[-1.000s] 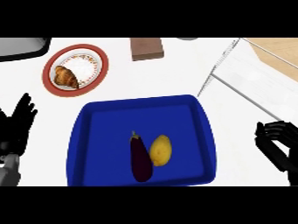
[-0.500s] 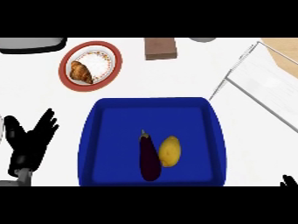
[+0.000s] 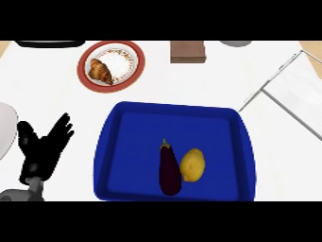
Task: Pick the lemon from the tray and place it in the tiered shelf
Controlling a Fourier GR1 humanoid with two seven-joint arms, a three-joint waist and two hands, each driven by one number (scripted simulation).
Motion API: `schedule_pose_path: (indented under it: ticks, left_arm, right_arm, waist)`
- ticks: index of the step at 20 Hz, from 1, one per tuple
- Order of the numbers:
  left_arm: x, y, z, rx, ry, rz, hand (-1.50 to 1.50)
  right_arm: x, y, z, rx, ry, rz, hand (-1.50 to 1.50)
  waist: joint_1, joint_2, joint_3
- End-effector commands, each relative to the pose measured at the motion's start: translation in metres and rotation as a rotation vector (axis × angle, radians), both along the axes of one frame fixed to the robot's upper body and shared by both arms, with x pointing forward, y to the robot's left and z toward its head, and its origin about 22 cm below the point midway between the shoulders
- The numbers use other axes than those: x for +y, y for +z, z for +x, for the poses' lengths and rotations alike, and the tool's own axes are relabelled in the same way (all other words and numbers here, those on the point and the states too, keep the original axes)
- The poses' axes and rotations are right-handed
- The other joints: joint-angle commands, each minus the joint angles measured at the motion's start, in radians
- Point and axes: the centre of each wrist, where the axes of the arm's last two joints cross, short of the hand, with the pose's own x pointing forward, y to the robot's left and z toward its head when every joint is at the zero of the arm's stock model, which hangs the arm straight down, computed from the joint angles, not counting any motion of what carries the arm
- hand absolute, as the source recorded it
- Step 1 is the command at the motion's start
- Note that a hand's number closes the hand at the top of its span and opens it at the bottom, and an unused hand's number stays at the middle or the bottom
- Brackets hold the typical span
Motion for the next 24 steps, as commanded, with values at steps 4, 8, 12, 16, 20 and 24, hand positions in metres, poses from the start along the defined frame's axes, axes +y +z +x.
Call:
schedule_pose_path:
  ticks: [4, 8, 12, 16, 20, 24]
  left_arm:
    - [-0.021, -0.002, 0.008, -0.030, -0.042, -0.003, 0.00]
    - [-0.022, 0.005, 0.010, -0.013, -0.041, 0.001, 0.00]
    - [-0.010, 0.005, 0.009, -0.015, -0.042, -0.006, 0.00]
    - [0.004, 0.002, 0.005, -0.018, -0.051, 0.011, 0.00]
    - [0.004, 0.006, 0.013, -0.025, -0.050, 0.001, 0.00]
    - [-0.009, -0.002, 0.009, -0.013, -0.036, -0.007, 0.00]
  right_arm:
    - [0.009, 0.027, 0.004, 0.145, -0.086, 0.001, -1.50]
    - [0.009, 0.013, 0.020, 0.231, -0.139, -0.013, -1.50]
    - [0.006, 0.022, 0.037, 0.321, -0.145, -0.002, -1.50]
    - [0.011, 0.022, 0.056, 0.417, -0.120, 0.004, -1.50]
    - [0.017, 0.018, 0.083, 0.478, -0.080, -0.030, -1.50]
    - [0.028, -0.006, 0.096, 0.537, -0.069, -0.024, -1.50]
  waist:
    - [0.026, 0.017, -0.002]
    - [0.037, 0.017, 0.000]
    - [0.050, 0.017, 0.000]
    - [0.049, 0.013, 0.001]
    - [0.043, 0.011, 0.002]
    - [0.032, 0.007, 0.003]
